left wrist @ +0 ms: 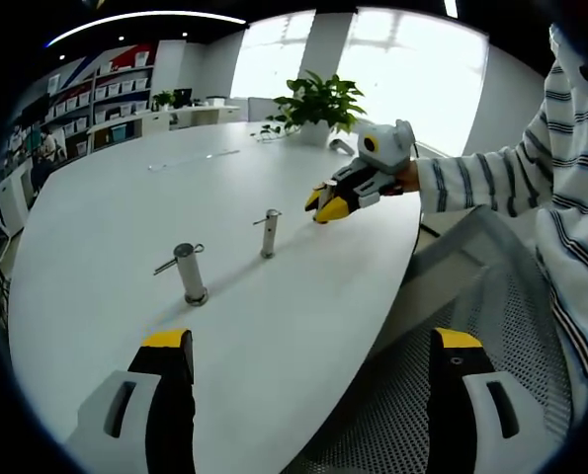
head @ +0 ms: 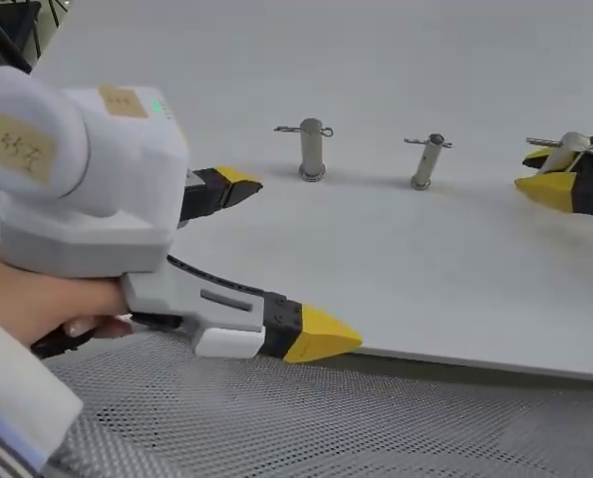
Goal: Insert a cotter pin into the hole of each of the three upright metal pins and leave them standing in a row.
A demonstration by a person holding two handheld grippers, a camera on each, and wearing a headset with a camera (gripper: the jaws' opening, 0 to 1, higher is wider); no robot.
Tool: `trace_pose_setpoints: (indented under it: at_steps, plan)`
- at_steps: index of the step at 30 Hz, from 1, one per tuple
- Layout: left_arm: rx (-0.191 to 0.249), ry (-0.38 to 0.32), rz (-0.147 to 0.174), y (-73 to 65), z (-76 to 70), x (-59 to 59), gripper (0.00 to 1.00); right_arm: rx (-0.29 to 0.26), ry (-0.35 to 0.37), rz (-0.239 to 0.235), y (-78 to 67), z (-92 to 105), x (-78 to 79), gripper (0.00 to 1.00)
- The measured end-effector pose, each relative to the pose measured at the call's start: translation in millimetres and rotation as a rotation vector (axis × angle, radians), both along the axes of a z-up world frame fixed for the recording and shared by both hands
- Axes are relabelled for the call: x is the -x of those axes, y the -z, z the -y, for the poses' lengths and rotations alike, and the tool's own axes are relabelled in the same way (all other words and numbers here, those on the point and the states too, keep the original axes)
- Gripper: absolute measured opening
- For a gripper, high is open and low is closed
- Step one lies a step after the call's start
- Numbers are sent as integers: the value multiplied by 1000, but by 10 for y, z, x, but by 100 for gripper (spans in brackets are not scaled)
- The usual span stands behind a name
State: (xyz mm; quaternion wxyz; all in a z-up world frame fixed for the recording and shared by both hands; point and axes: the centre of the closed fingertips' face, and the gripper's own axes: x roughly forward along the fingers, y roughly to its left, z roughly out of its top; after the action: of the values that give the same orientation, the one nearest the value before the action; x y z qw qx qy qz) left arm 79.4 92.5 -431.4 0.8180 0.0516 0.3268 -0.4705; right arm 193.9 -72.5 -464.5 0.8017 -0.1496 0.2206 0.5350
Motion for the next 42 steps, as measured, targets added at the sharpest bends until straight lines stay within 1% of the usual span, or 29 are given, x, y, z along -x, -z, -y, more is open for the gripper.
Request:
trace_pose_setpoints:
  at_steps: [4, 14, 25, 29, 32, 38, 42]
  plan:
    - [-5, -1, -5, 12, -3, 7, 99, 12, -9, -6, 33, 11, -10, 9]
    - [-9, -1, -15, 28, 15, 31, 99, -1, -15, -15, 43, -18, -37, 9]
    - [-19, 2, -27, 43, 11, 60, 98, 0, -32, -17, 75, -61, 20, 9]
    - [-20, -3, -23, 41, 12, 55, 98, 0, -34, -18, 76, -72, 33, 9]
    - [-20, -5, -27, 37, 11, 61, 98, -14, -28, -30, 70, -79, 41, 9]
    - [-25, -10, -26, 16, -8, 65, 98, -31, -26, -29, 51, -91, 47, 9]
    - [-26, -10, -30, 11, -13, 72, 98, -23, -33, -21, 60, -77, 34, 9]
